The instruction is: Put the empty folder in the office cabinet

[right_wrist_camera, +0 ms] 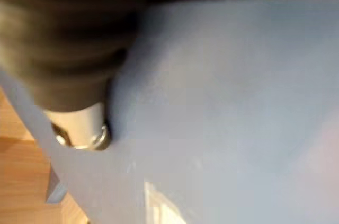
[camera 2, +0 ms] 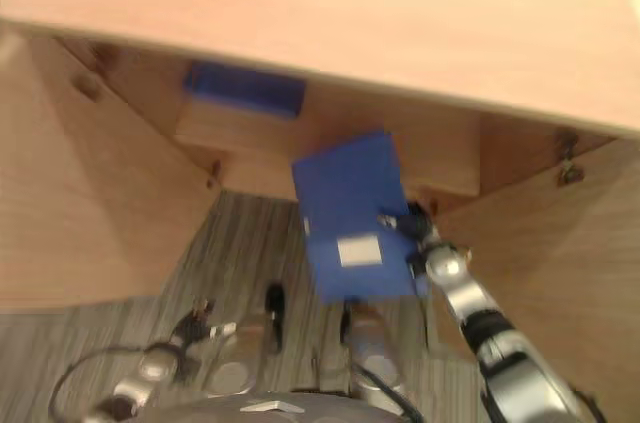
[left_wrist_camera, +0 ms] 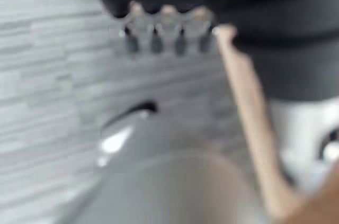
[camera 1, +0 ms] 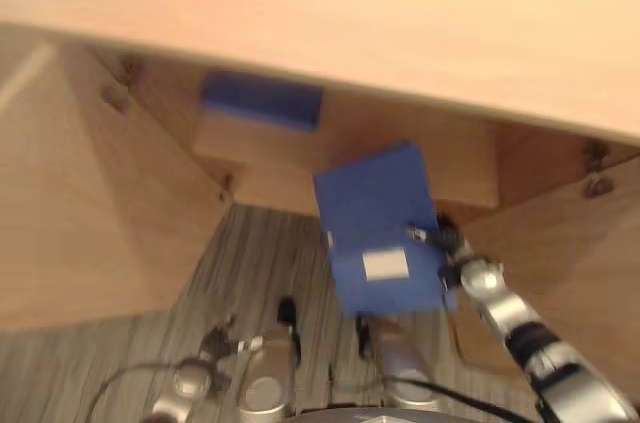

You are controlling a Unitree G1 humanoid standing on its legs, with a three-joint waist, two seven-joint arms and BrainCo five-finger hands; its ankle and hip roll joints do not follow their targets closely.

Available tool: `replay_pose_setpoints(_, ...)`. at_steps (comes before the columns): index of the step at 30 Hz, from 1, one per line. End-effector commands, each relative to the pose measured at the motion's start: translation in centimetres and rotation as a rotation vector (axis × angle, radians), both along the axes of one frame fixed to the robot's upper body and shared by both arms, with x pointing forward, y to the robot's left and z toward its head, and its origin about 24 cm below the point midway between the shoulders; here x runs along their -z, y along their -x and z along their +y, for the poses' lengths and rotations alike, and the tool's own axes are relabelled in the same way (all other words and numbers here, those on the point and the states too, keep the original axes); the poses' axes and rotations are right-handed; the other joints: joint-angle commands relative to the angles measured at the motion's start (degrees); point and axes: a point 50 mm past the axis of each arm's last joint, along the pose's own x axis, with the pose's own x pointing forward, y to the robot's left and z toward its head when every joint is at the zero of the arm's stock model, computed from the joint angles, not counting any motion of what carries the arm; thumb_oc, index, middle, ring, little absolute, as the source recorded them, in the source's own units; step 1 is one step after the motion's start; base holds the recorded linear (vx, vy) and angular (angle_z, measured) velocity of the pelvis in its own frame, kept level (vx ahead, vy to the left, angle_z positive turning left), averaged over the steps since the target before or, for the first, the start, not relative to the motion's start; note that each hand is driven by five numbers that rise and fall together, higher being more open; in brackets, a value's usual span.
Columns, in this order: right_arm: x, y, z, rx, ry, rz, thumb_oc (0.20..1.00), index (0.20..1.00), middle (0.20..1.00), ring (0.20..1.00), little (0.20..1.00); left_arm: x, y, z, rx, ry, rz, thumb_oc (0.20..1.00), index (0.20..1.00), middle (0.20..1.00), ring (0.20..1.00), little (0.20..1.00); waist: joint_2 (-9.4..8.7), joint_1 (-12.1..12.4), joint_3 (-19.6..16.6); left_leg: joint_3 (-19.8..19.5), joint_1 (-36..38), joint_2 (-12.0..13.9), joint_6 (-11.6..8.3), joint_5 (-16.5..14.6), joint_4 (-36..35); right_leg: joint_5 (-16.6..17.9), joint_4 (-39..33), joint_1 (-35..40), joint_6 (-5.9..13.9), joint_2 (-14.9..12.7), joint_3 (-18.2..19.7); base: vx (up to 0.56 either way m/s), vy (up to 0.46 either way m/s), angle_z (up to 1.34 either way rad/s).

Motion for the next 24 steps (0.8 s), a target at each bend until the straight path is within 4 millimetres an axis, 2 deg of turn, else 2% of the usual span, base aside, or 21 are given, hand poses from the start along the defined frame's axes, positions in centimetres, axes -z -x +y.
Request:
replay_pose_setpoints(1, -3.4, -1.3, 0.4, 0.017, -0.076, -0.148, 0.200, 0.200, 0.200, 0.200, 0.200, 0.7, 1.9, 0.0, -0.035, 0.031, 0.025, 1.000, 1.000, 1.000, 1.000, 1.000, -1.39, 1.1, -3.1, 1.1, 8.2, -2.2, 5.17, -11.2, 0.6, 4.7, -4.9, -2.5, 3.19, -0.8, 2.0, -0.02, -0.054, 0.02)
replay_pose_setpoints(3, -4.8, -2.1, 0.5, 0.044, -0.102, -0.188, 0.200, 0.200, 0.200, 0.200, 0.200, 0.6, 1.6, -0.4, -0.033, 0.032, 0.019, 1.000, 1.000, 1.000, 1.000, 1.000, -1.22, 1.1, -2.4, 0.8, 7.2, -2.2, 5.14, -11.3, 1.5, 4.2, -3.6, -3.7, 2.79, -0.6, 2.0, 0.00, -0.028, 0.03)
replay_pose_setpoints(6, -8.2, -3.8, -0.2, 0.131, -0.187, -0.264, 0.200, 0.200, 0.200, 0.200, 0.200, 0.5, 0.7, -1.7, -0.023, 0.037, -0.005, 1.000, 1.000, 1.000, 1.000, 1.000, -0.25, 1.0, -0.5, 0.2, 3.9, -2.5, 5.11, -12.1, 4.7, 2.8, 0.3, -7.3, 1.83, -0.3, 2.1, -0.03, 0.015, 0.10)
replay_pose_setpoints(8, -8.8, -4.2, -0.5, 0.176, -0.211, -0.276, 0.200, 0.200, 0.200, 0.200, 0.200, 0.4, 0.5, -2.0, -0.025, 0.040, -0.005, 1.000, 1.000, 1.000, 1.000, 1.000, 0.20, 1.1, 0.0, 0.2, 3.0, -2.4, 5.13, -12.8, 6.1, 2.1, 1.6, -8.1, 1.47, -0.1, 2.0, 0.00, 0.024, 0.15)
replay_pose_setpoints(9, -9.7, -4.8, -1.5, 0.279, -0.278, -0.284, 0.200, 0.200, 0.200, 0.200, 0.200, 0.4, 0.2, -2.6, -0.026, 0.053, -0.010, 1.000, 1.000, 1.000, 1.000, 1.000, 0.98, 1.0, 0.6, 0.2, 1.3, -2.6, 5.22, -13.2, 7.8, 1.3, 3.7, -9.8, 0.86, 0.0, 2.1, 0.02, 0.025, 0.11)
replay_pose_setpoints(11, -10.0, -5.1, -2.3, 0.379, -0.347, -0.303, 0.200, 0.200, 0.200, 0.200, 0.200, 0.6, 0.2, -2.7, -0.033, 0.060, -0.004, 1.000, 1.000, 1.000, 1.000, 1.000, 1.28, 1.0, 0.6, 0.2, 0.5, -2.6, 5.39, -13.7, 8.7, 0.6, 4.7, -10.5, 0.49, 0.1, 2.2, 0.04, -0.002, 0.06)
replay_pose_setpoints(13, -10.6, -5.4, -4.6, 0.588, -0.510, -0.305, 0.200, 0.200, 0.200, 0.200, 0.200, 0.8, 0.4, -3.1, -0.038, 0.067, 0.013, 1.000, 1.000, 1.000, 1.000, 1.000, 1.88, 1.1, 0.6, 0.1, -0.1, -2.3, 5.24, -14.1, 9.3, -0.3, 5.2, -10.7, -0.14, 0.6, 2.1, 0.05, -0.024, 0.01)
replay_pose_setpoints(15, -10.6, -5.6, -6.4, 0.734, -0.626, -0.263, 0.200, 0.200, 0.200, 0.200, 0.200, 0.9, 0.5, -3.6, -0.044, 0.089, 0.023, 1.000, 1.000, 1.000, 1.000, 1.000, 2.71, 1.1, 0.6, 0.1, 0.0, -2.0, 4.82, -13.7, 8.8, -1.0, 5.3, -10.5, -0.51, 0.9, 2.1, 0.00, 0.000, 0.00)
replay_pose_setpoints(16, -10.5, -5.6, -6.7, 0.753, -0.639, -0.256, 0.200, 0.200, 0.200, 0.200, 0.200, 0.9, 0.5, -3.6, -0.045, 0.091, 0.024, 1.000, 1.000, 1.000, 1.000, 1.000, 2.83, 1.2, 0.6, 0.1, 0.0, -2.0, 4.75, -13.6, 8.6, -1.1, 5.2, -10.4, -0.56, 0.9, 2.1, 0.02, 0.053, -0.06)
replay_pose_setpoints(18, -10.5, -5.7, -8.8, 0.934, -0.810, -0.200, 0.200, 0.200, 0.200, 0.200, 0.200, 1.0, 0.5, -4.4, -0.041, 0.111, 0.021, 1.000, 1.000, 1.000, 1.000, 1.000, 4.20, 1.5, 0.6, 0.3, -0.2, -1.9, 4.36, -13.2, 8.3, -2.1, 5.6, -10.4, -1.08, 0.9, 1.9, 0.01, 0.068, -0.16)
replay_pose_setpoints(21, -10.8, -5.9, -9.7, 1.042, -1.018, -0.143, 0.200, 0.200, 0.200, 0.200, 0.200, 1.0, 0.5, -5.1, -0.041, 0.124, 0.022, 1.000, 1.000, 1.000, 1.000, 1.000, 5.10, 2.0, 0.6, 0.4, -1.1, -2.0, 4.18, -13.5, 9.3, -3.1, 7.0, -11.0, -1.47, 0.7, 1.7, 0.00, 0.026, -0.11)
replay_pose_setpoints(24, -11.5, -6.5, -9.0, 1.036, -1.155, -0.105, 0.200, 0.200, 0.200, 0.200, 0.200, 0.9, 0.2, -5.6, -0.036, 0.131, 0.020, 1.000, 1.000, 1.000, 1.000, 1.000, 5.60, 2.5, 0.6, 0.2, -3.6, -2.4, 4.06, -13.4, 12.0, -3.7, 8.0, -11.9, -1.90, 0.7, 1.6, 0.00, -0.014, 0.02)
